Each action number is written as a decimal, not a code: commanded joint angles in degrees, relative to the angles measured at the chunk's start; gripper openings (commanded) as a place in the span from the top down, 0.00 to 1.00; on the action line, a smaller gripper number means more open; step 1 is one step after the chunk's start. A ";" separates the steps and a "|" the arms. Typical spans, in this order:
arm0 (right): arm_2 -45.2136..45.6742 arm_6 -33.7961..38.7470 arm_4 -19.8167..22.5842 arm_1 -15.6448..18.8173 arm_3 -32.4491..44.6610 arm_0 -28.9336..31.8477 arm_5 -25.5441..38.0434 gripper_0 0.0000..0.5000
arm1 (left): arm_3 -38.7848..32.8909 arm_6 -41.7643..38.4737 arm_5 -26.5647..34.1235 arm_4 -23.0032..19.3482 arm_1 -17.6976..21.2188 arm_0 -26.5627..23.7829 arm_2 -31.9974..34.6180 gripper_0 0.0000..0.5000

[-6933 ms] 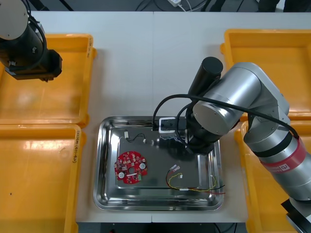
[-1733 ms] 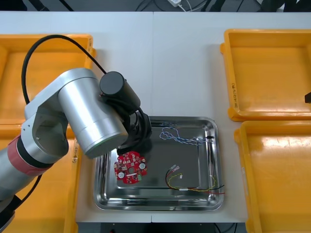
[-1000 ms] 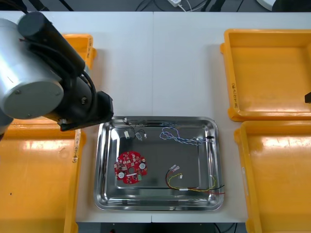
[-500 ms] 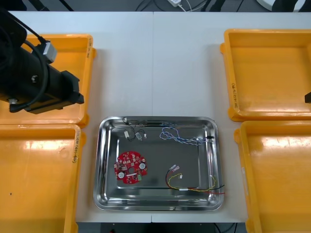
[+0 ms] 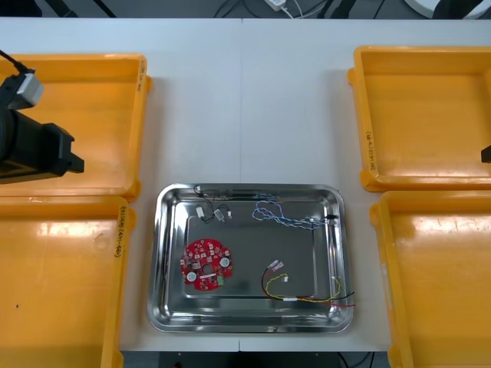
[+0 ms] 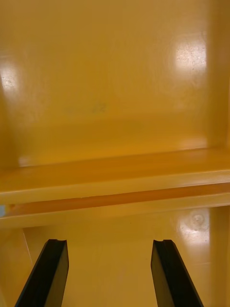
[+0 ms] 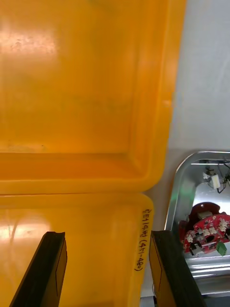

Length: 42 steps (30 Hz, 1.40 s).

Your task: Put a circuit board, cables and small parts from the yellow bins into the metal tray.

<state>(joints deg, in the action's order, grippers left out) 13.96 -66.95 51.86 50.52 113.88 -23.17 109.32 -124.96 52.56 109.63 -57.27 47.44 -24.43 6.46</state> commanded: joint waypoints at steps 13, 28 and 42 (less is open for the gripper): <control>0.45 -1.60 -0.27 -0.43 1.44 0.32 -0.51 0.00 | 5.60 19.77 0.37 1.55 6.88 5.62 8.21 0.00; 0.45 -1.60 -0.27 -0.43 1.44 0.32 -0.51 0.00 | 8.06 21.44 0.37 -0.30 9.42 10.28 11.82 0.00; 0.45 -1.60 -0.27 -0.43 1.44 0.32 -0.51 0.00 | 11.05 22.14 0.37 -3.37 10.39 10.28 13.84 0.00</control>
<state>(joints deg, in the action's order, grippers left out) 13.96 -66.95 51.86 50.51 113.91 -23.16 109.32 -113.68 73.61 109.64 -60.12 54.88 -14.84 18.59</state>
